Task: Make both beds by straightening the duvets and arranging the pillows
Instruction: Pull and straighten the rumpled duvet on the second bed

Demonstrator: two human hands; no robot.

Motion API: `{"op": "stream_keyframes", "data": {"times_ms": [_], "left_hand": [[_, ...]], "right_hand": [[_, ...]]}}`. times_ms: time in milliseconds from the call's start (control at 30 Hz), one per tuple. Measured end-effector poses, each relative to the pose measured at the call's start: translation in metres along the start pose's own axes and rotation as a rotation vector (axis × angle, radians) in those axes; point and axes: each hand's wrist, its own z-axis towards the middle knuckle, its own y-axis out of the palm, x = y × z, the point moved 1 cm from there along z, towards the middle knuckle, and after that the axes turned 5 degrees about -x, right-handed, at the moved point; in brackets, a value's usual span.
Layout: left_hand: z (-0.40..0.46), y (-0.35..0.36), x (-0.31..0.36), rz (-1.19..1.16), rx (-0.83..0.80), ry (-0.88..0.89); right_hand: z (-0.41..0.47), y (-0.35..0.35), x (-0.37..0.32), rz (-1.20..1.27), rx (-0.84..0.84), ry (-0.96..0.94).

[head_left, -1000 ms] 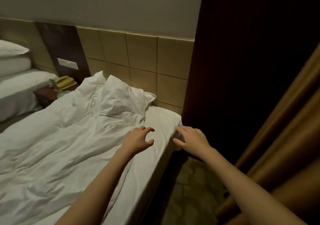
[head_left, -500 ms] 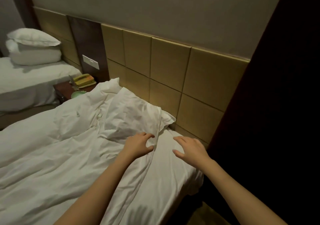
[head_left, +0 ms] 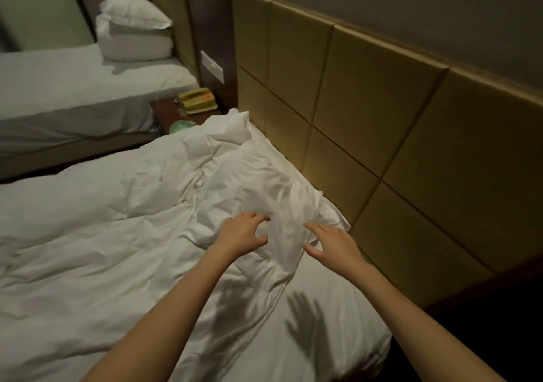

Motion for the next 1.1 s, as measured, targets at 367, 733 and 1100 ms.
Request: {"op": "stream_keyframes", "data": {"times_ms": [367,733,1100], "left_hand": [[0.140,0.017,-0.023,-0.125,0.397,-0.150],[0.216,-0.007,-0.083,-0.261,0.370,-0.389],[0.207,0.023,-0.030,-0.303,0.228,-0.161]], "right_hand": [[0.188,0.009,0.079,-0.005,-0.170,-0.179],[0.299,0.032,0.064,0.371,-0.221,-0.142],[0.209,0.048,0.099,0.303,-0.228,0.142]]}}
